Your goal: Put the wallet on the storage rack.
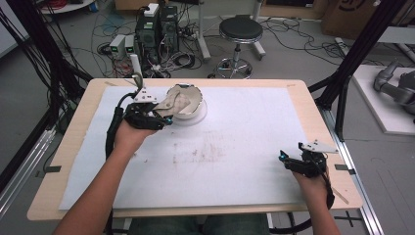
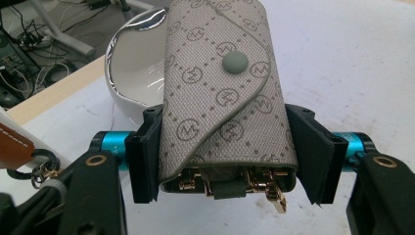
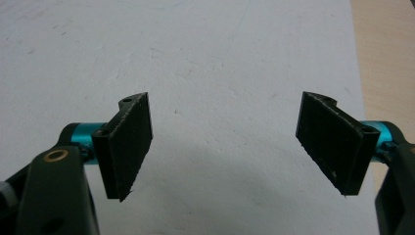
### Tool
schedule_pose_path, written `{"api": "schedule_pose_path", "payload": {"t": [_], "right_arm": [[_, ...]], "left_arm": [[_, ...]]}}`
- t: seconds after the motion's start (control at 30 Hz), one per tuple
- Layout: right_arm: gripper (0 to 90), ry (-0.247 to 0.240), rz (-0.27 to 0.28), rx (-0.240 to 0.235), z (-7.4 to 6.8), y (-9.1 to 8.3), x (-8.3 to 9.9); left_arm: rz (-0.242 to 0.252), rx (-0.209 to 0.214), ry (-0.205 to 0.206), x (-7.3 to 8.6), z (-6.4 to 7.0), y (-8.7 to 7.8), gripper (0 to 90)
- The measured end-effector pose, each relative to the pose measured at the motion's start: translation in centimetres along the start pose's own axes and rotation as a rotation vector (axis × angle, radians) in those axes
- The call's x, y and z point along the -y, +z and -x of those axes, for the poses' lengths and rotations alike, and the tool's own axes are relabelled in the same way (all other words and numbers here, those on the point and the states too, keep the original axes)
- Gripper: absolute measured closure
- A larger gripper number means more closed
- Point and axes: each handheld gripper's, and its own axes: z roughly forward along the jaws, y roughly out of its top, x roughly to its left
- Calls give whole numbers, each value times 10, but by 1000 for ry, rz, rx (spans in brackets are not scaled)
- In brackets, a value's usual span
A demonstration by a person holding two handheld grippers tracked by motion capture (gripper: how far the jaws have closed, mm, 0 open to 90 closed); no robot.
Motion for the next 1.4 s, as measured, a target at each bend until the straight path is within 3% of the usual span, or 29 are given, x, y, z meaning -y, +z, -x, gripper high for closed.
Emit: {"api": "schedule_pose_path", "payload": {"t": [0.3,0.53,0.7,0.97,1.4], "right_arm": [[217,-5,-1,-3,-2,1,-1],[217,-7,0,-6,-1,1,-1],[217,-15,-6,-11,-3,3,-1],[217,-25,-7,-10,-5,3,-2],[217,-23,-10,-10,-4,3,-1]], "left_arm": [[-92,-27,32,-17,-9,31,365],[-159,-45,29,-24,-14,53,364],[-215,-55,72,-31,-12,65,364],[-244,-54,60,-35,-13,79,363],[-260,-67,13,-34,-20,90,354]]}}
